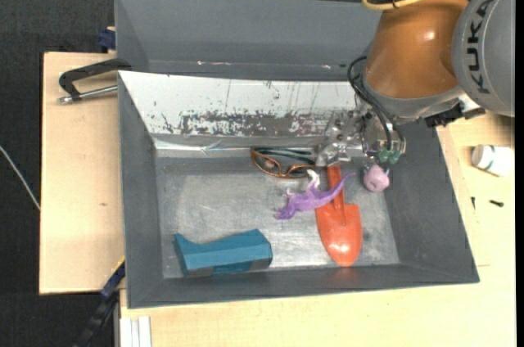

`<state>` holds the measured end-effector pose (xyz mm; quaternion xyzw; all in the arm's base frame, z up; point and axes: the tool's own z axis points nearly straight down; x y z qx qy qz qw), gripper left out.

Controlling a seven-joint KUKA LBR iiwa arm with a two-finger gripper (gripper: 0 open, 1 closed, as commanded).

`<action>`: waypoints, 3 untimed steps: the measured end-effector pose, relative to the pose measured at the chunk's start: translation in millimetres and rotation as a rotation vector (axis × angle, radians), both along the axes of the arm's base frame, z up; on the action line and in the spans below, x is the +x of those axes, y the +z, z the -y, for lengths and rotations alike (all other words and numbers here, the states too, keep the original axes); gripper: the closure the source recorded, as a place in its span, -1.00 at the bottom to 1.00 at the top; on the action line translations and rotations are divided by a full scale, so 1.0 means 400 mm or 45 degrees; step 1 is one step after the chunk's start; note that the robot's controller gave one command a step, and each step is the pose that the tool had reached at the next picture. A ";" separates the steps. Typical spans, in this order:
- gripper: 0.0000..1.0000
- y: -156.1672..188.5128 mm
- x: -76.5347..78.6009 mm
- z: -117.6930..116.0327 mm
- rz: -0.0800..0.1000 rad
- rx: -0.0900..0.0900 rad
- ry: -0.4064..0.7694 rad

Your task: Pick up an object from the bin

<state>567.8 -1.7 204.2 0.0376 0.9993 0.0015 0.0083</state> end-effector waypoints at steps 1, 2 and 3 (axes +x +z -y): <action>1.00 0.062 -0.030 0.000 -0.028 -0.005 0.103; -1.00 -0.129 0.034 0.005 -0.024 -0.003 0.224; -1.00 -0.120 0.038 0.005 -0.016 -0.004 0.223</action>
Offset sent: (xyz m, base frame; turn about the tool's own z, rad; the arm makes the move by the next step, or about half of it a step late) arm 0.0139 -0.0028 -0.0492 -0.1760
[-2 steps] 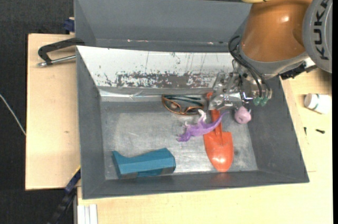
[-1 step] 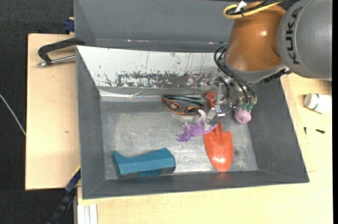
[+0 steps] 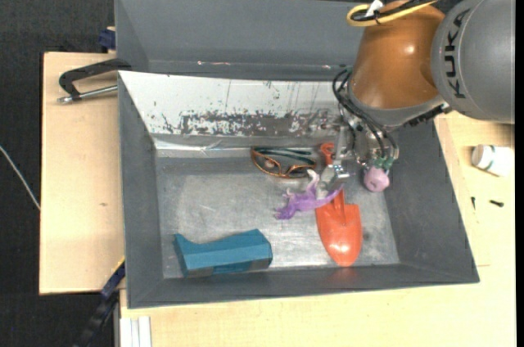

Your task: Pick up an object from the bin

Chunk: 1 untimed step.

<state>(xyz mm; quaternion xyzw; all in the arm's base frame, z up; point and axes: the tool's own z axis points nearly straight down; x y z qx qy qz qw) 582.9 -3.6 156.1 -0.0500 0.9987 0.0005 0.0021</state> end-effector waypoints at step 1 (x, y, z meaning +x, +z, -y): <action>1.00 -0.194 -0.118 0.070 0.015 0.002 0.249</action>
Offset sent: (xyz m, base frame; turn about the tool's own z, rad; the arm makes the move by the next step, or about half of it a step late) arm 0.0000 0.0000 0.0000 0.0000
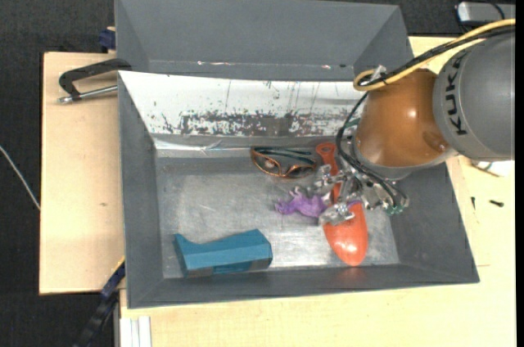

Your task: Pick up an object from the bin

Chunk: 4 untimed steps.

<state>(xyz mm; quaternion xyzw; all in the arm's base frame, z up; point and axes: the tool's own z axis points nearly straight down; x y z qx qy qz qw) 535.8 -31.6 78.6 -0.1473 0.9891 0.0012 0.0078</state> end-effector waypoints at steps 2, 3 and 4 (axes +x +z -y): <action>1.00 0.100 -0.002 0.017 -0.021 -0.004 -0.003; 1.00 0.268 -0.038 -0.043 -0.019 -0.005 0.086; 1.00 0.210 -0.032 -0.023 -0.001 -0.005 -0.011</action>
Offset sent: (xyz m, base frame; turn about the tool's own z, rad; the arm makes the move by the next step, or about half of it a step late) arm 0.0128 -0.0194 0.1535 0.0091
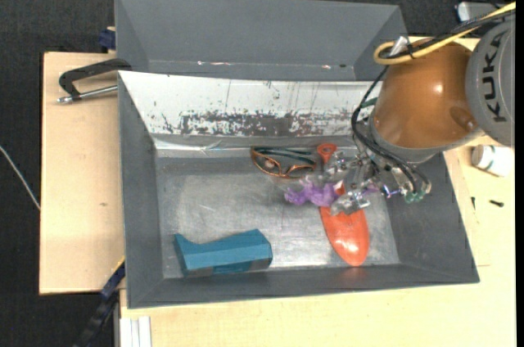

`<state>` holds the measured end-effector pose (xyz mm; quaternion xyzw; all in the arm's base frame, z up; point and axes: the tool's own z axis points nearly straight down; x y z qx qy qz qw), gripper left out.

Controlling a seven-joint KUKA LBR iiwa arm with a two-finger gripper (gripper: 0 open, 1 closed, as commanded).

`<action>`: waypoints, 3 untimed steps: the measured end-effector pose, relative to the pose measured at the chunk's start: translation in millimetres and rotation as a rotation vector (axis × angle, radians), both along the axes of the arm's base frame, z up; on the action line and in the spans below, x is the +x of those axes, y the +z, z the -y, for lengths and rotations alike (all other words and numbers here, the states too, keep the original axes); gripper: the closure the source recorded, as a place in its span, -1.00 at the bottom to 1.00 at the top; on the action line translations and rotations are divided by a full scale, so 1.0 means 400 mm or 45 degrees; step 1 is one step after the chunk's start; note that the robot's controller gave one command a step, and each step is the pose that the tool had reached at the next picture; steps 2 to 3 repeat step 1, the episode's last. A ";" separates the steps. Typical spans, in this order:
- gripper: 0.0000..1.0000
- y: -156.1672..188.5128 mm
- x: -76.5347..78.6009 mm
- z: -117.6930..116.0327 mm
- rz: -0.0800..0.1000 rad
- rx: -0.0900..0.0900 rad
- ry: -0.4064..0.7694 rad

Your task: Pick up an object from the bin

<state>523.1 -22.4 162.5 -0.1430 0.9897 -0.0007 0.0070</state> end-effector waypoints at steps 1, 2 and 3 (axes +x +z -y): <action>1.00 0.330 -0.030 -0.002 -0.008 -0.005 0.546; 1.00 0.330 -0.030 -0.002 -0.008 -0.005 0.546; 1.00 0.330 -0.030 -0.002 -0.008 -0.005 0.546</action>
Offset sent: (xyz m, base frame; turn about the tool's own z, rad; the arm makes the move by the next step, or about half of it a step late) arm 0.0000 0.0000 0.0000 0.0000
